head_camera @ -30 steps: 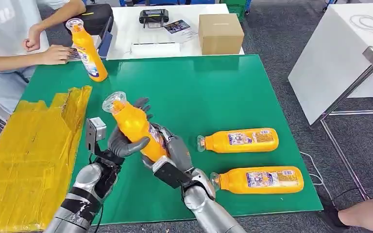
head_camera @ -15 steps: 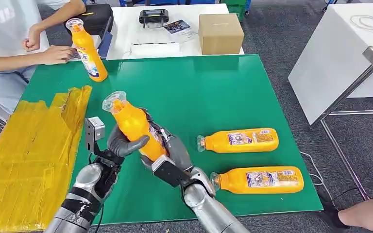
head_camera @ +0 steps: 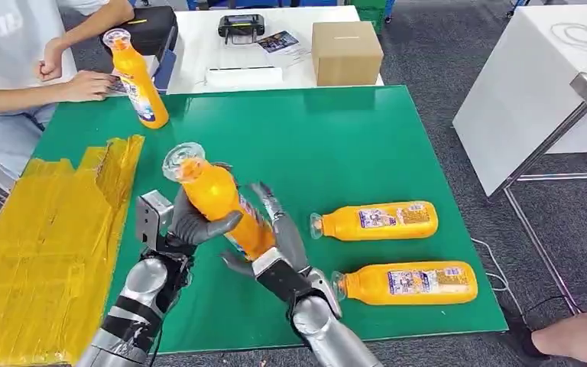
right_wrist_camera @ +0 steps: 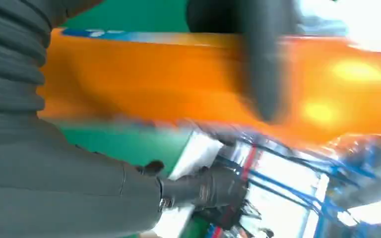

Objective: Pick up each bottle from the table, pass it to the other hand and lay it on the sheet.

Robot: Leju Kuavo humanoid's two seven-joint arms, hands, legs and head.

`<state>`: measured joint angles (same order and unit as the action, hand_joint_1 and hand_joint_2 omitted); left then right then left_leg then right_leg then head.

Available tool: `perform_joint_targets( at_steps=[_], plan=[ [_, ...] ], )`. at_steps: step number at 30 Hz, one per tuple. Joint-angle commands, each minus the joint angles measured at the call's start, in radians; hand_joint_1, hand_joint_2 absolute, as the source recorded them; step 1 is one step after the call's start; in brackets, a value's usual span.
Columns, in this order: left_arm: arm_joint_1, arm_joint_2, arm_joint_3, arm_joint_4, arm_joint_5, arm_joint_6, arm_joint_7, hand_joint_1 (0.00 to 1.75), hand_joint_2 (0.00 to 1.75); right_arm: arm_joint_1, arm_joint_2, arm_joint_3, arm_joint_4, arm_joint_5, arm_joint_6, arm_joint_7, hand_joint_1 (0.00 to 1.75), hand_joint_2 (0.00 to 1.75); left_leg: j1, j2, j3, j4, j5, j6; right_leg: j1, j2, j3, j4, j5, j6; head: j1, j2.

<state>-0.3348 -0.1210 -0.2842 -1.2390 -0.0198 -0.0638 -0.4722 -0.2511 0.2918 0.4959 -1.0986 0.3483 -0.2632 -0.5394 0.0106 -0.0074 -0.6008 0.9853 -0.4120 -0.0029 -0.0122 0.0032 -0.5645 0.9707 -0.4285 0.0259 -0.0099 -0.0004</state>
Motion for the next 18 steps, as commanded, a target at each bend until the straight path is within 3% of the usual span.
perform_joint_targets(
  at_steps=[1, 4, 7, 9, 11, 14, 18],
  plan=[
    [0.000, 0.027, 0.057, -0.023, -0.131, 0.152, -0.015, 1.75, 1.75, 0.030, -0.054, 0.007, -0.162, -0.002, -0.007, -0.003, 0.00, 1.75, 0.002, -0.001, 0.005, 0.000, -0.002, 0.000, 0.002, -0.002, 0.006, -0.001, -0.002, -0.002, 0.000, 0.000],
    [-0.006, 0.034, 0.108, -0.028, -0.248, 0.308, -0.019, 1.75, 1.75, 0.051, -0.072, 0.020, -0.238, 0.006, -0.019, -0.002, 0.00, 1.75, 0.001, -0.002, 0.001, 0.000, -0.001, 0.000, 0.001, -0.002, 0.002, -0.001, -0.001, 0.000, 0.000, 0.000],
    [-0.017, 0.062, 0.126, 0.021, -0.502, 0.501, 0.000, 1.75, 1.75, 0.059, -0.092, 0.023, -0.278, -0.058, 0.059, 0.043, 0.00, 1.75, 0.001, 0.000, 0.001, 0.000, 0.000, 0.000, 0.001, -0.001, 0.002, -0.001, -0.001, 0.000, 0.000, 0.000],
    [-0.024, 0.071, 0.137, 0.078, -0.608, 0.563, 0.011, 1.75, 1.75, 0.067, -0.103, 0.026, -0.311, -0.059, 0.059, 0.044, 0.00, 1.75, 0.001, -0.001, 0.004, -0.001, -0.001, 0.000, 0.001, -0.002, 0.004, -0.001, -0.001, -0.001, 0.000, 0.000],
    [-0.038, 0.080, 0.154, 0.157, -0.796, 0.729, 0.031, 1.75, 1.75, 0.066, -0.116, 0.031, -0.334, -0.096, 0.082, 0.059, 0.00, 1.75, 0.002, -0.002, 0.008, -0.001, -0.003, 0.000, 0.003, -0.003, 0.010, -0.002, -0.003, -0.002, 0.000, 0.000],
    [-0.017, 0.026, 0.342, 0.144, -1.085, 0.762, 0.021, 1.75, 1.75, 0.059, -0.126, 0.029, -0.338, -0.128, 0.083, 0.067, 0.00, 1.75, 0.000, -0.001, 0.002, -0.001, 0.000, 0.000, 0.001, -0.001, 0.003, -0.001, 0.000, 0.000, 0.000, 0.000],
    [-0.006, 0.006, 0.451, 0.123, -1.237, 0.762, -0.005, 1.75, 1.75, 0.059, -0.135, 0.028, -0.345, -0.142, 0.076, 0.064, 0.00, 1.75, 0.001, 0.000, 0.003, -0.001, -0.001, 0.000, 0.002, -0.001, 0.004, -0.001, -0.001, -0.001, 0.001, 0.000]
  ],
)
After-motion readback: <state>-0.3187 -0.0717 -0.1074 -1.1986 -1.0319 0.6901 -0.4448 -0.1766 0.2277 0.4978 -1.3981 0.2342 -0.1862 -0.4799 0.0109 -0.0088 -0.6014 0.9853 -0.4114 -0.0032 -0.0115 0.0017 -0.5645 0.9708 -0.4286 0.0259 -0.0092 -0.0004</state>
